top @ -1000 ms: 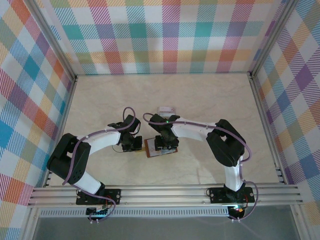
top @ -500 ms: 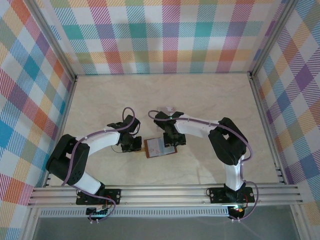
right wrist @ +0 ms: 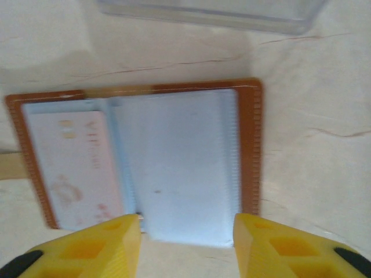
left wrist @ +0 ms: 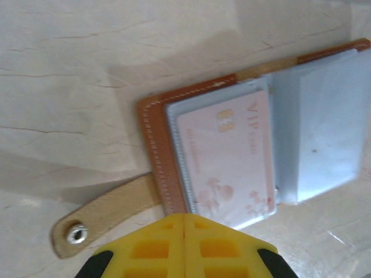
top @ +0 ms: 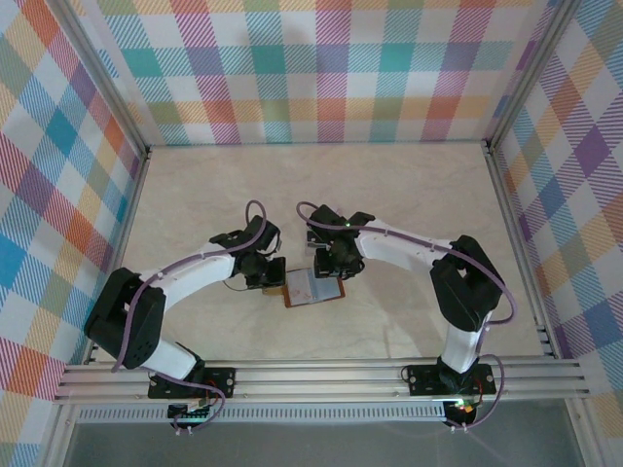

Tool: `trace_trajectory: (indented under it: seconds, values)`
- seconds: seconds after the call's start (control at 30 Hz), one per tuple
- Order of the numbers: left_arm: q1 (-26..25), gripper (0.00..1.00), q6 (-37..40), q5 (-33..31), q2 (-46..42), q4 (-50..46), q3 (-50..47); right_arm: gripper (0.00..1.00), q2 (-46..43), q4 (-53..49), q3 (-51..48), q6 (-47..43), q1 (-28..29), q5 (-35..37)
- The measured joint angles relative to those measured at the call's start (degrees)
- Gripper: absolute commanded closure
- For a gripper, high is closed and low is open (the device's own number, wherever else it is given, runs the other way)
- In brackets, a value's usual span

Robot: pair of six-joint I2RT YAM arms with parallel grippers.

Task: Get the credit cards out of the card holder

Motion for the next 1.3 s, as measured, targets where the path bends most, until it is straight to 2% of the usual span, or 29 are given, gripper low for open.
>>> trace_trajectory:
  seconds: [0.33,0.63,0.97,1.3]
  values:
    - [-2.0,0.96,-1.3,0.9,6.3,1.5,0.5,0.64,-0.1,6.9,-0.6,0.9,0.0,-9.8]
    - [-2.0,0.96,-1.3,0.7,7.6,1.5,0.5,0.69,0.7,12.8,-1.7,2.8,0.0,-16.7]
    - [-2.1,0.97,-1.2,0.0,7.9,1.5,0.5,0.70,6.1,14.1,-1.7,3.0,-0.4,-17.9]
    - [-2.1,0.97,-1.2,0.0,7.9,1.5,0.5,0.70,7.9,15.0,-1.7,3.0,-0.4,-18.2]
